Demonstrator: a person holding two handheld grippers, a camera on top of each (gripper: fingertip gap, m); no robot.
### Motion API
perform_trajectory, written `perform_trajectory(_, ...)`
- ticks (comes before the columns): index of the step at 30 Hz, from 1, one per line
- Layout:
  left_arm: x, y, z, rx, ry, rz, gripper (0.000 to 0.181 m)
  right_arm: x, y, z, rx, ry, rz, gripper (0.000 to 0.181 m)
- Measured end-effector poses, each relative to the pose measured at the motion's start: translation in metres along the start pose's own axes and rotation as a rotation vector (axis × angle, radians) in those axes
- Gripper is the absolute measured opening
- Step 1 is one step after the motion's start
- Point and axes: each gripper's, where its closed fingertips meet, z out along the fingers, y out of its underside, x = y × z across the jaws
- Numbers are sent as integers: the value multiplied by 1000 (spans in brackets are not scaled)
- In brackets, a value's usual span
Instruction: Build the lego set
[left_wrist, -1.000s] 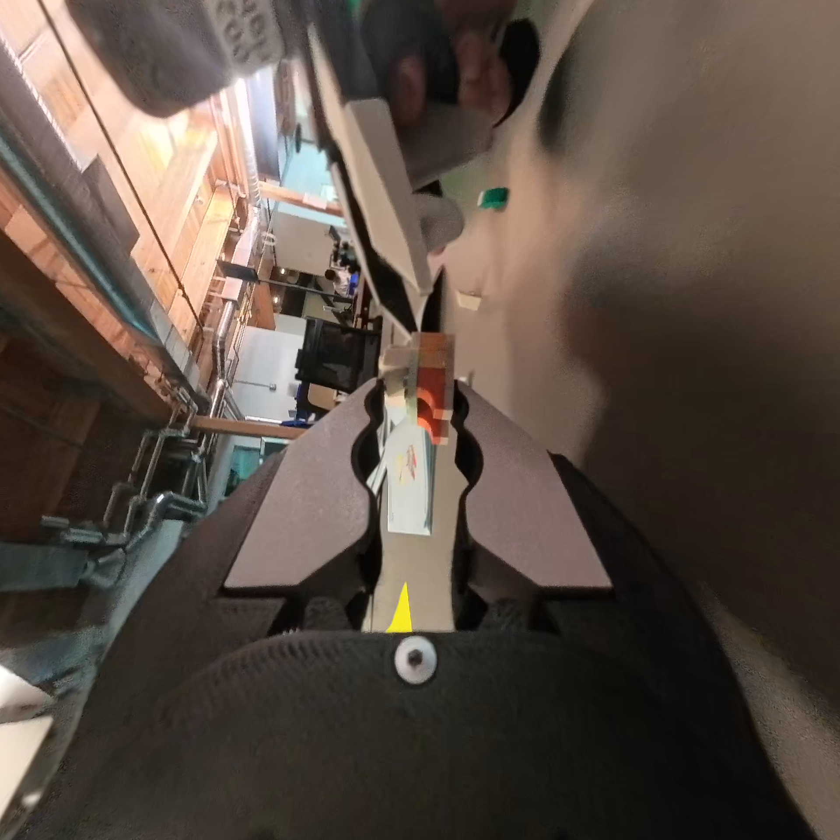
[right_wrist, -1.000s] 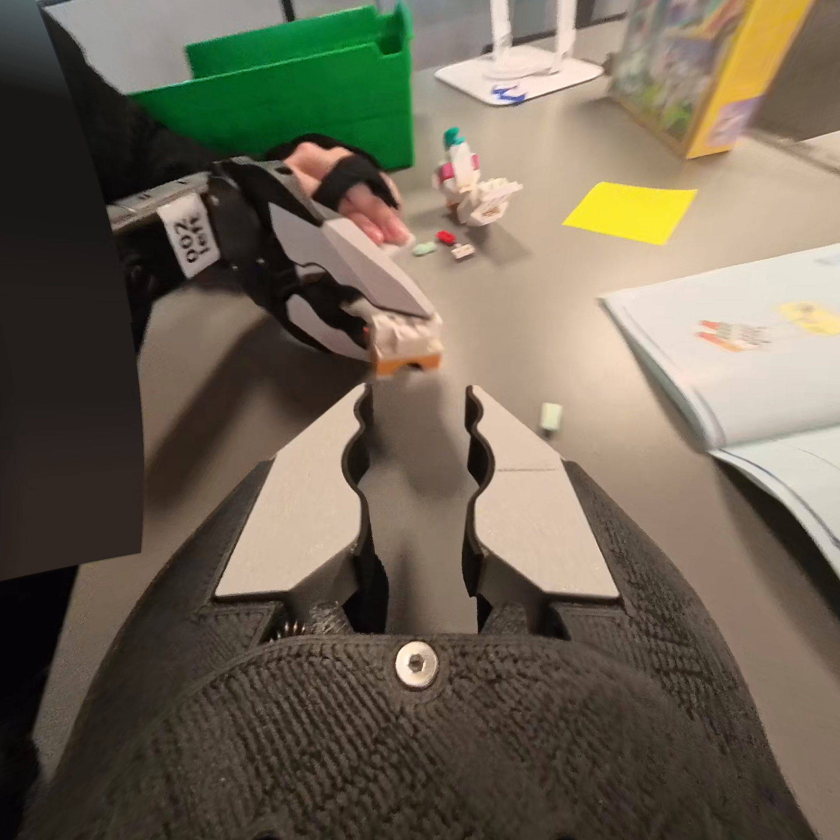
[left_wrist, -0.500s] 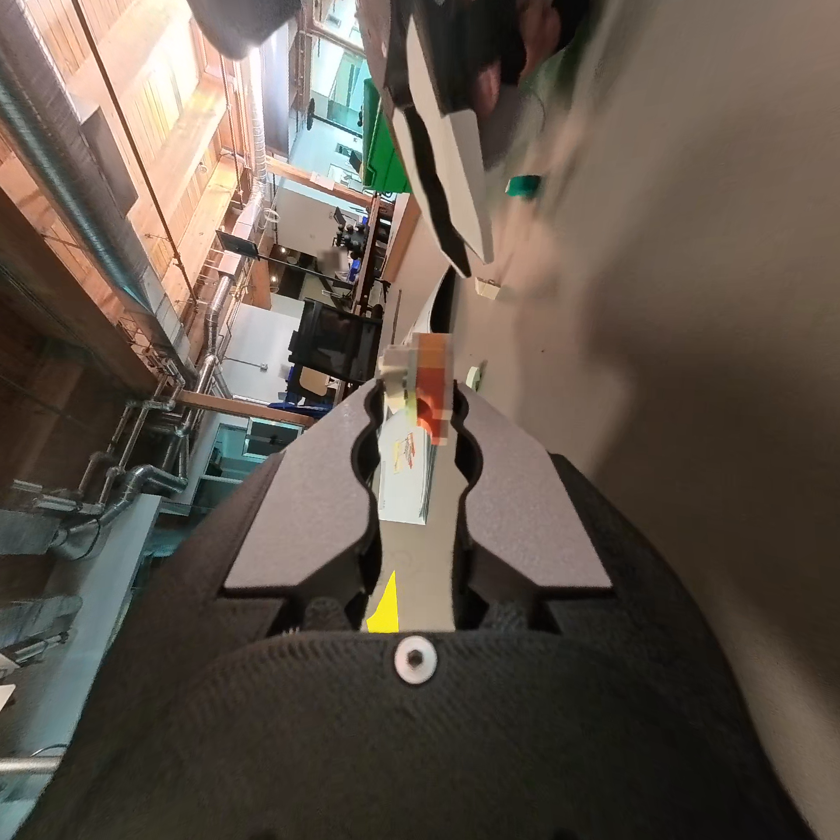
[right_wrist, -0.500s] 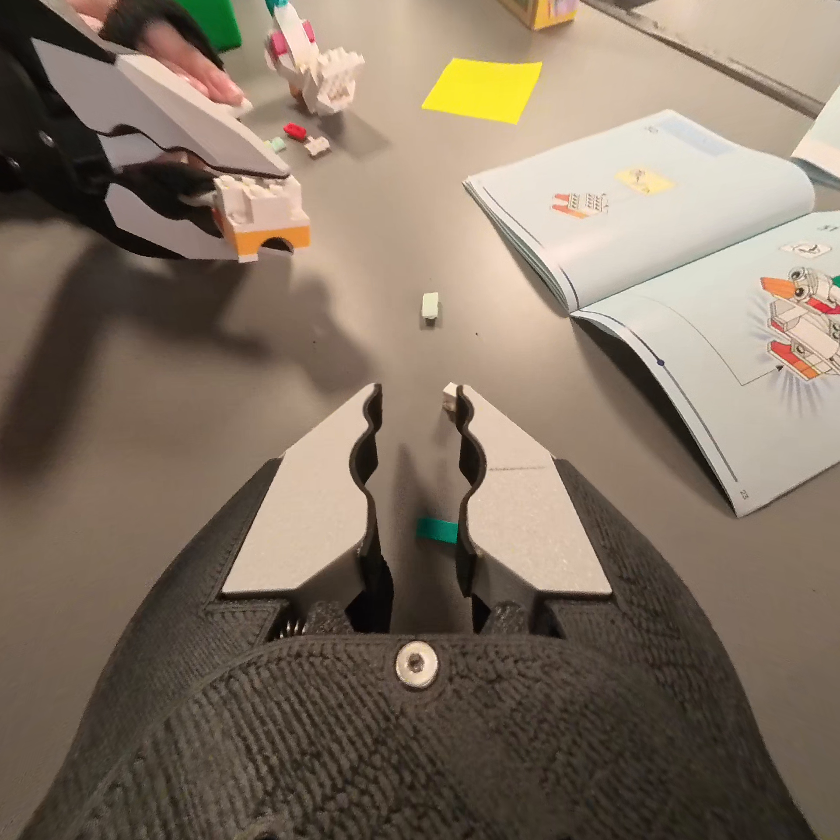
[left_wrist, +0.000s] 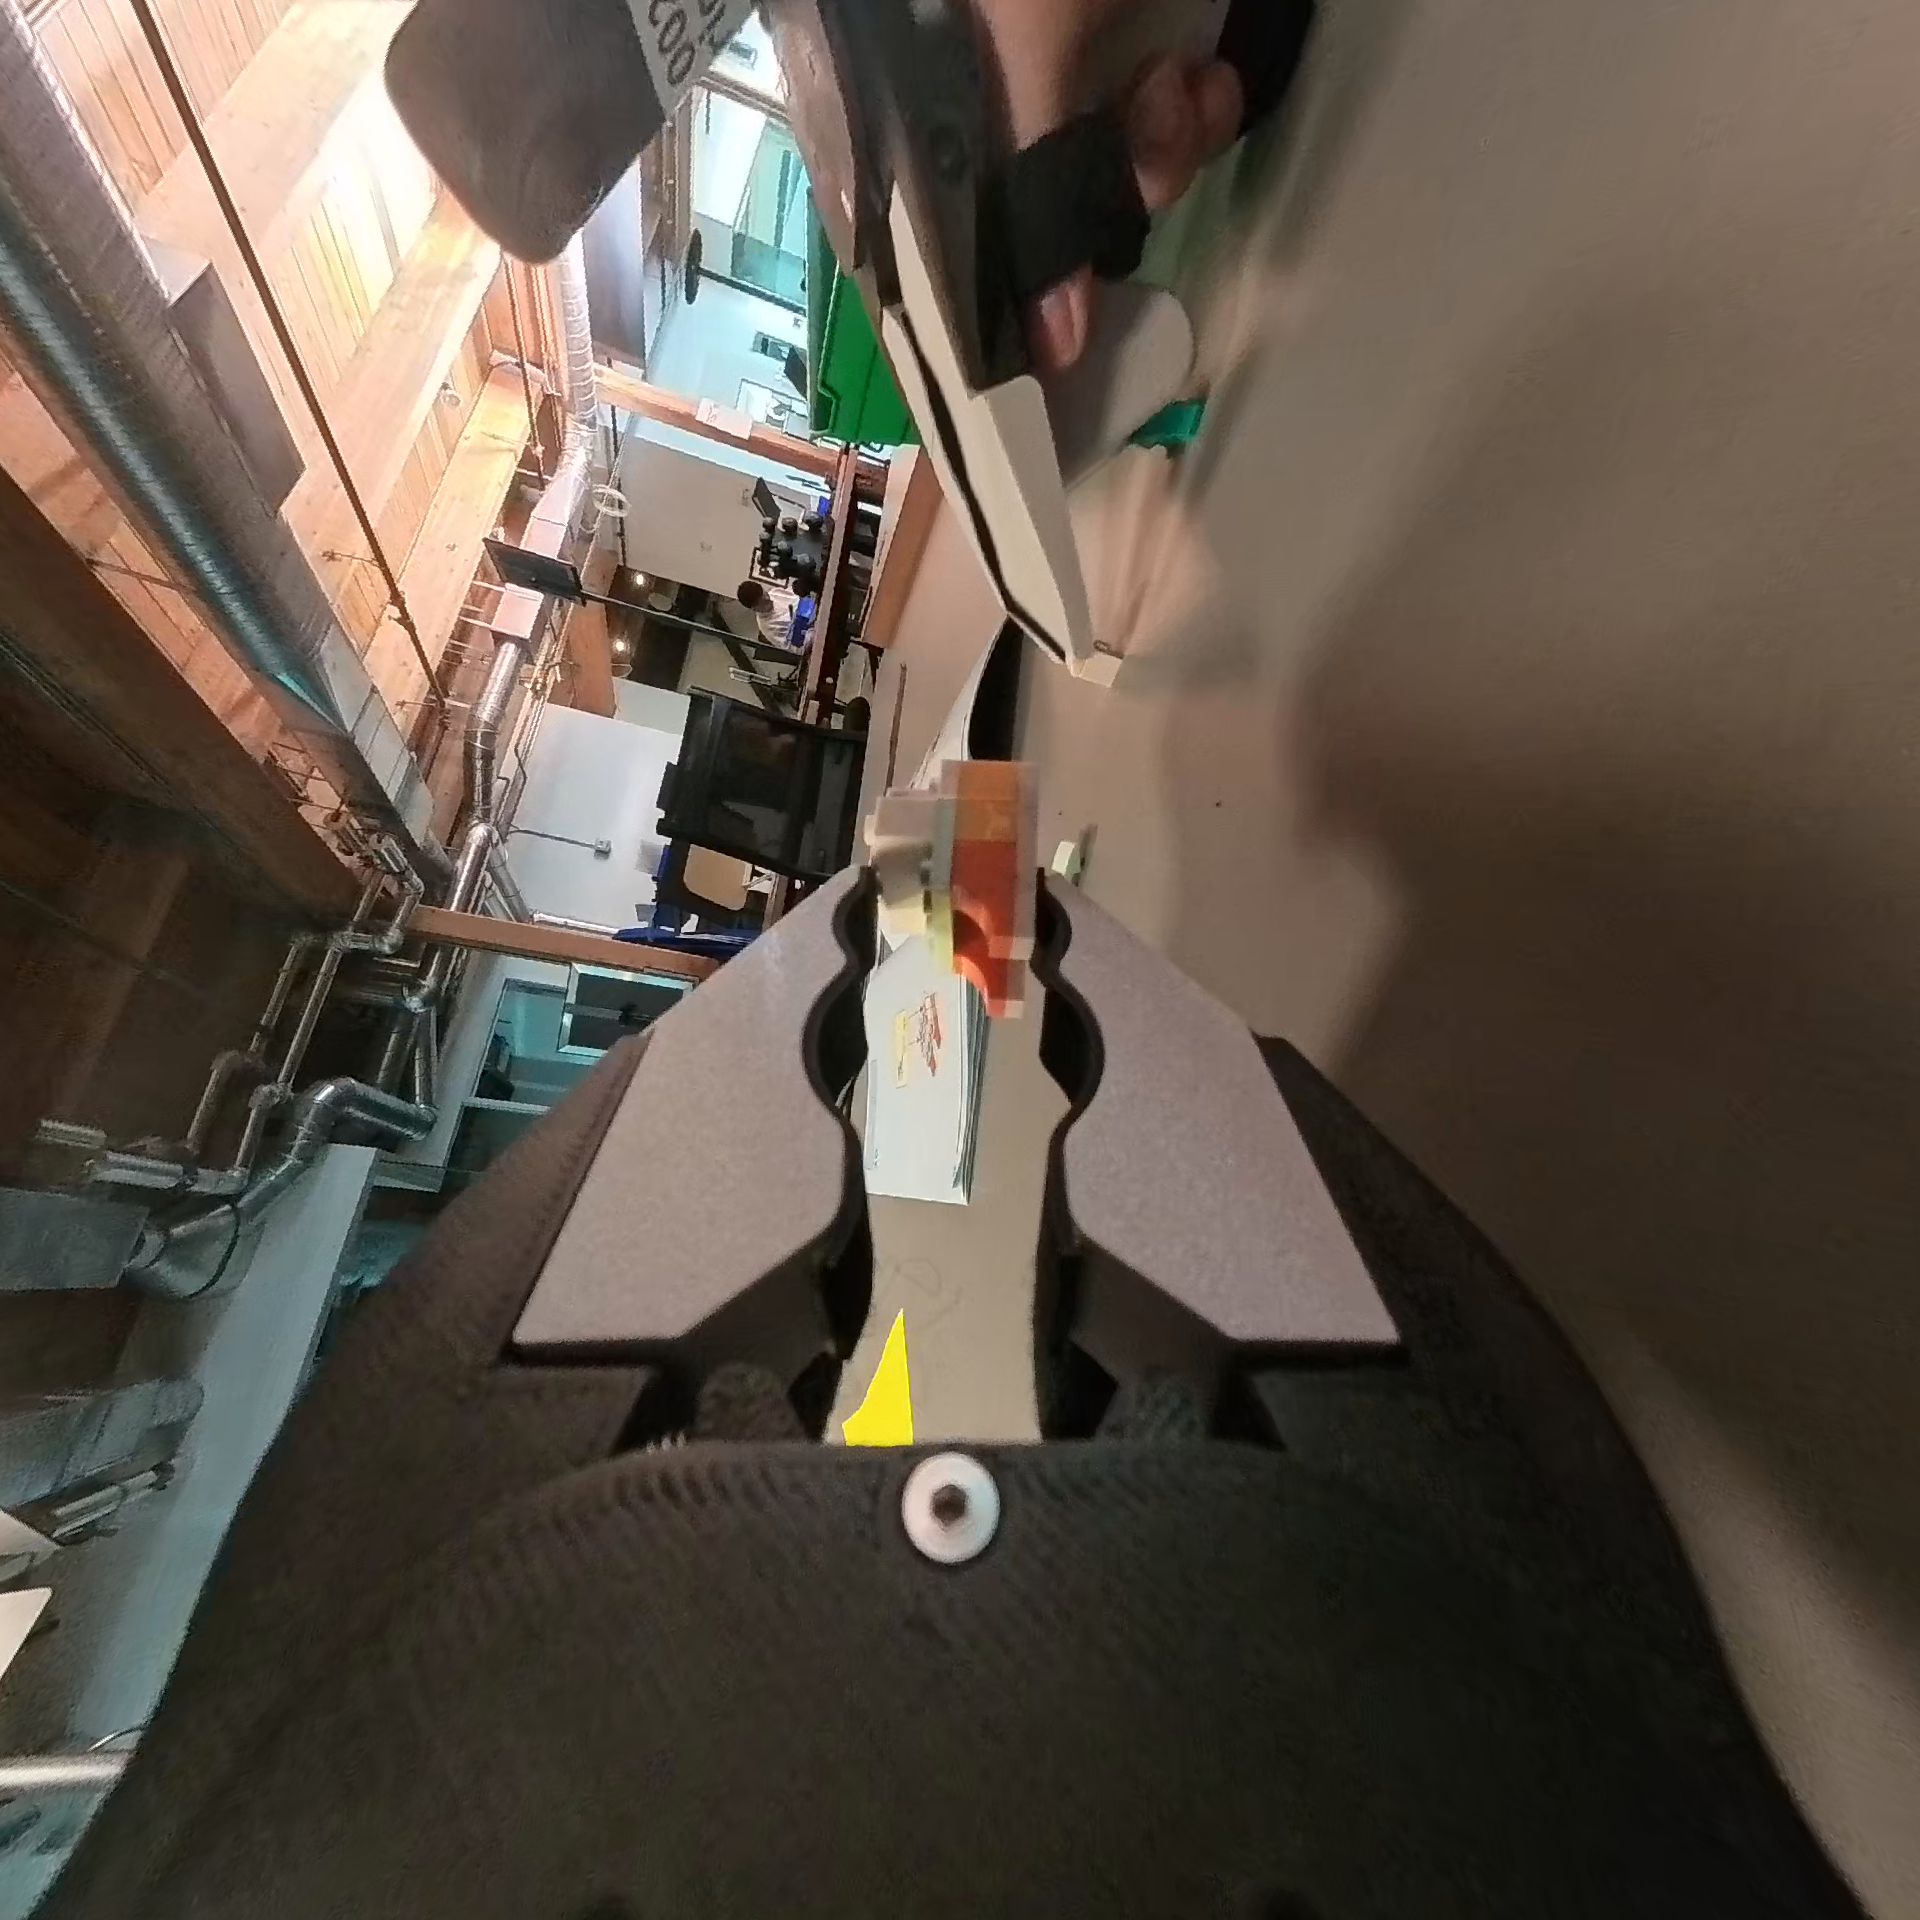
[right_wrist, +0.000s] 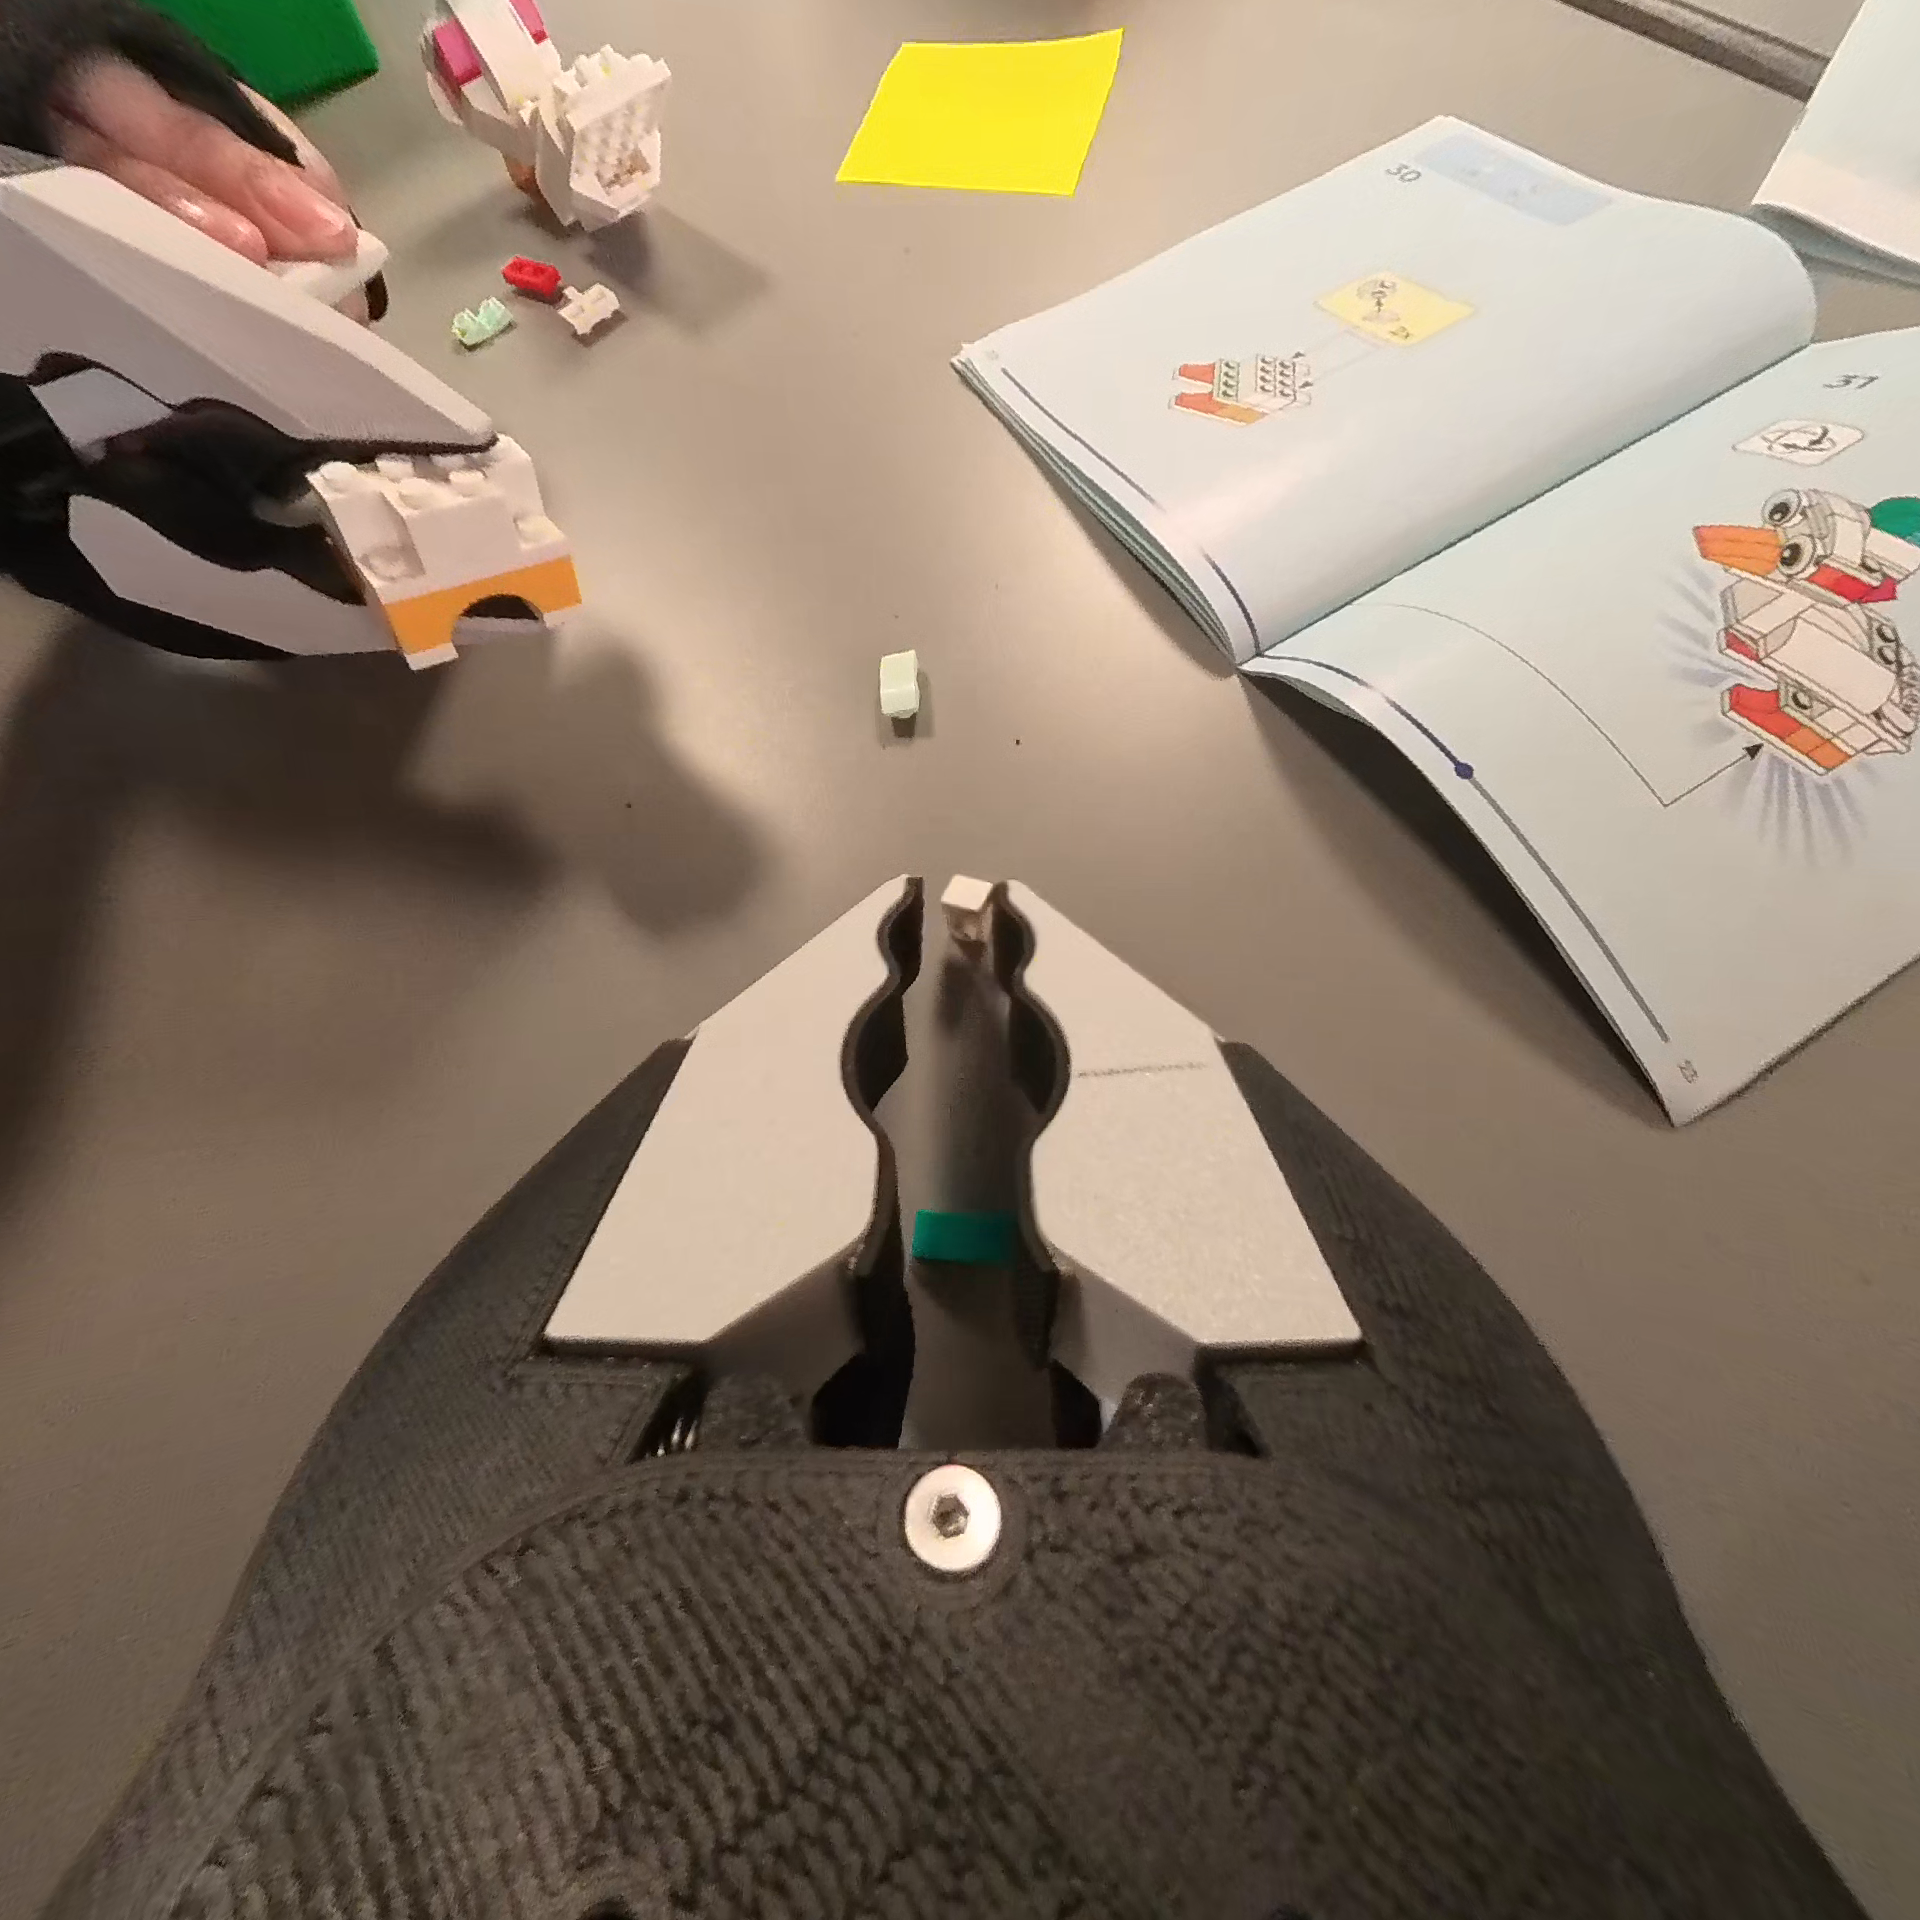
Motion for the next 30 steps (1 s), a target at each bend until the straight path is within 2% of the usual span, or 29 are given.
perform_trajectory(3,-1,0,0,2,-1,-6,28,-7,-6,-1,36,-44,5,6)
perform_trajectory(10,-1,-4,-2,29,5,-30,28,-42,-44,-20,269,-288,42,6)
perform_trajectory(15,-5,-10,-5,80,-2,-79,28,-62,-61,-35,382,-457,81,6)
perform_trajectory(30,-4,-11,-6,85,5,-76,28,-69,-58,-26,348,-475,67,6)
